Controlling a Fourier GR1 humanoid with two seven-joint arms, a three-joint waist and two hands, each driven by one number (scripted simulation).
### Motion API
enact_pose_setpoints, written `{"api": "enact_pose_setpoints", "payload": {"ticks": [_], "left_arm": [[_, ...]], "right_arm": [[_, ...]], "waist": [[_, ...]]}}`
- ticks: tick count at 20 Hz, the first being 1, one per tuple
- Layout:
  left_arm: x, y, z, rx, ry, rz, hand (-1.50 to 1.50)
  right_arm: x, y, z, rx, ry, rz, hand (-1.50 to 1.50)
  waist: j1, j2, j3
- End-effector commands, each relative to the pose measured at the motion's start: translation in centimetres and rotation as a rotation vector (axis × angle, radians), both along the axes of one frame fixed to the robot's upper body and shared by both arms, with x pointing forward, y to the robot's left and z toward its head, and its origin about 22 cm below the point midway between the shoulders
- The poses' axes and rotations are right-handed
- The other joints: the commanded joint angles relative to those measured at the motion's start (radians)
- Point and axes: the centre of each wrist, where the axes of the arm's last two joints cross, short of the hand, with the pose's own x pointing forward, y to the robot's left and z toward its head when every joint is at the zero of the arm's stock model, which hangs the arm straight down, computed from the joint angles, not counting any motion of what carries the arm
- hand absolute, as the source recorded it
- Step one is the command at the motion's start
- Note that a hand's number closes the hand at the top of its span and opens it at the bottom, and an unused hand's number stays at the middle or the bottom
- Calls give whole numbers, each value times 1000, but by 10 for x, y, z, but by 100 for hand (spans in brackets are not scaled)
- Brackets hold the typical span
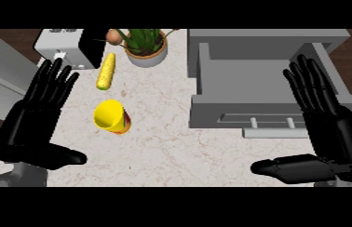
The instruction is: Pick up the cup, place it into the drawer and close the drawer
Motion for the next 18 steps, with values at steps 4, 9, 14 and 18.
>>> {"api": "enact_pose_setpoints", "payload": {"ticks": [4, 9, 14, 18], "left_arm": [[20, 22, -48, 31, 83, 41, -150], [27, 34, -57, 63, 145, 53, -150], [34, 40, -114, 88, 186, 107, -150], [17, 46, -144, 96, 224, 108, -150]], "right_arm": [[15, -21, 1, -8, -5, 24, -150], [30, -14, -2, -4, -20, 17, -150], [31, 4, 7, -20, -25, 5, -150], [45, 3, 9, 13, -36, 2, -150]], "waist": [[-4, -1, 0], [-1, -2, 0], [-5, 0, -1], [-1, 0, -1]]}}
